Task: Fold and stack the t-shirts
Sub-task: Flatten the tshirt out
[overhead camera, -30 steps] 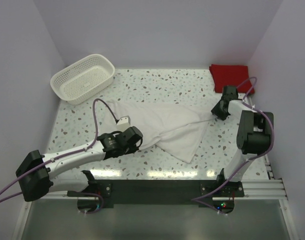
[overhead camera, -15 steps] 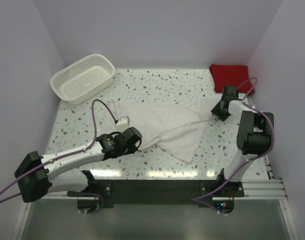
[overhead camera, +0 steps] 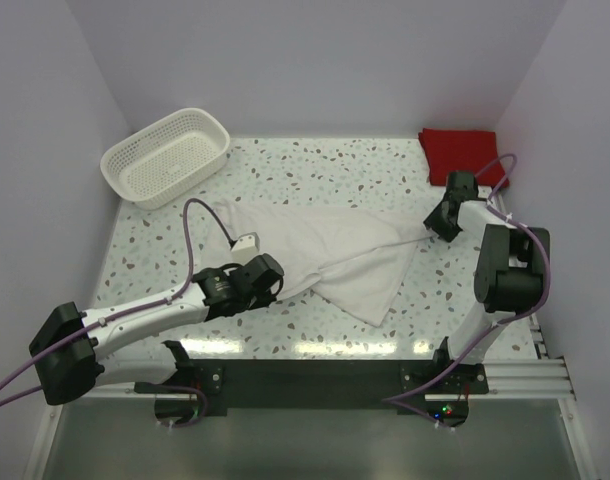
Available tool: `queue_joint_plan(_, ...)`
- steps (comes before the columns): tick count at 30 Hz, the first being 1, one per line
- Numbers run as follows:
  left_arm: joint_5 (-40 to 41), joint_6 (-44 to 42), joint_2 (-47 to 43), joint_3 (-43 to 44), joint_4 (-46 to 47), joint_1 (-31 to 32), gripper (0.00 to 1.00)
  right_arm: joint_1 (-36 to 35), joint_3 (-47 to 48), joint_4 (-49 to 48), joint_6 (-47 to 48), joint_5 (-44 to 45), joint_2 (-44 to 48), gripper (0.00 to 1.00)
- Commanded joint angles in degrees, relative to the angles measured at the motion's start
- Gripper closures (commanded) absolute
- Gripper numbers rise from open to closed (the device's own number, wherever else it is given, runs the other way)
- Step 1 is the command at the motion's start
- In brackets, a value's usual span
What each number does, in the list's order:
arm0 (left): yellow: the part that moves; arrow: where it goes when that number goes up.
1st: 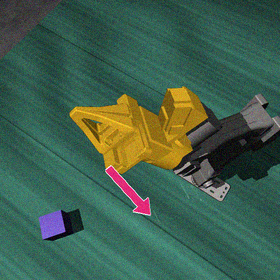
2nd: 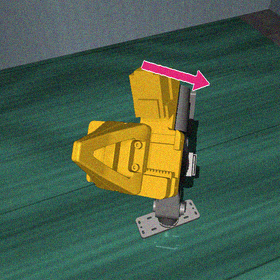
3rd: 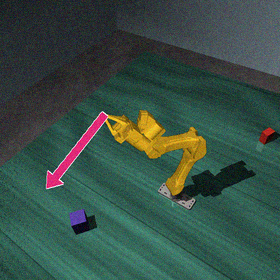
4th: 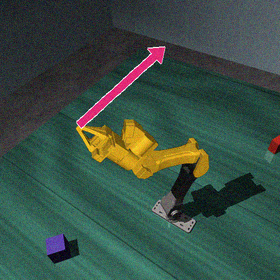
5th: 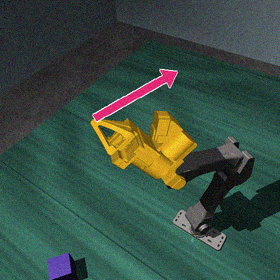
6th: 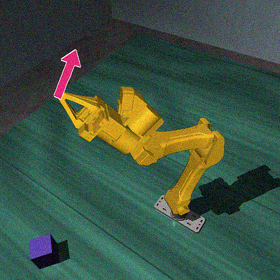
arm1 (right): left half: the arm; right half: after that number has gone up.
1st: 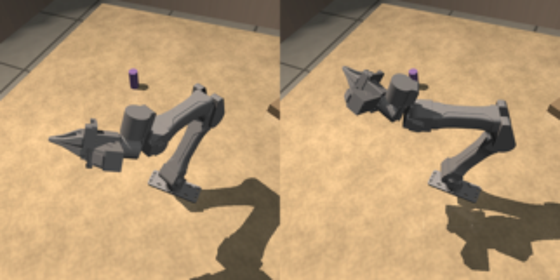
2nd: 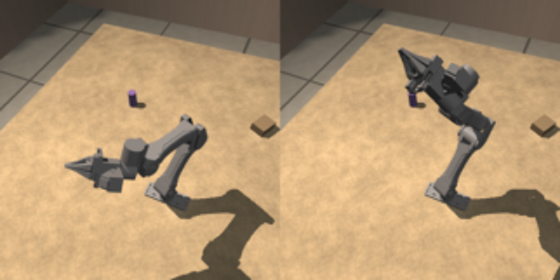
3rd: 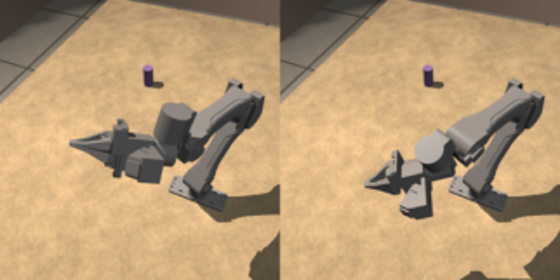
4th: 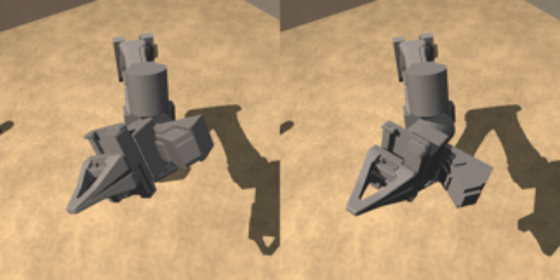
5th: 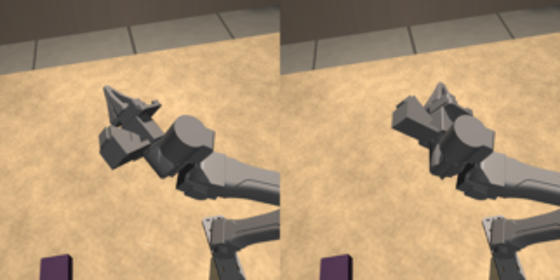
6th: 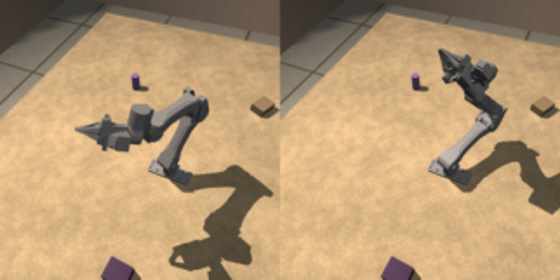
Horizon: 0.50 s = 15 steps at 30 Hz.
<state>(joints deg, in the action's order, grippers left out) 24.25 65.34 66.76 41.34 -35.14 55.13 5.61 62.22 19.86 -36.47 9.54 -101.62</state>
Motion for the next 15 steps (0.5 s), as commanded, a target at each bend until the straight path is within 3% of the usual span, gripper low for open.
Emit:
queue_joint_plan(1,1.15,-0.21,-0.93,-0.39,1.74,-0.2,1.0,0.2,0.1,-0.43,-0.36,2.32,-0.06,0.57)
queue_joint_plan(15,1.06,-0.22,-0.84,-0.21,1.82,-0.29,1.0,0.19,-0.87,-1.31,-0.01,2.85,-3.75,0.59)
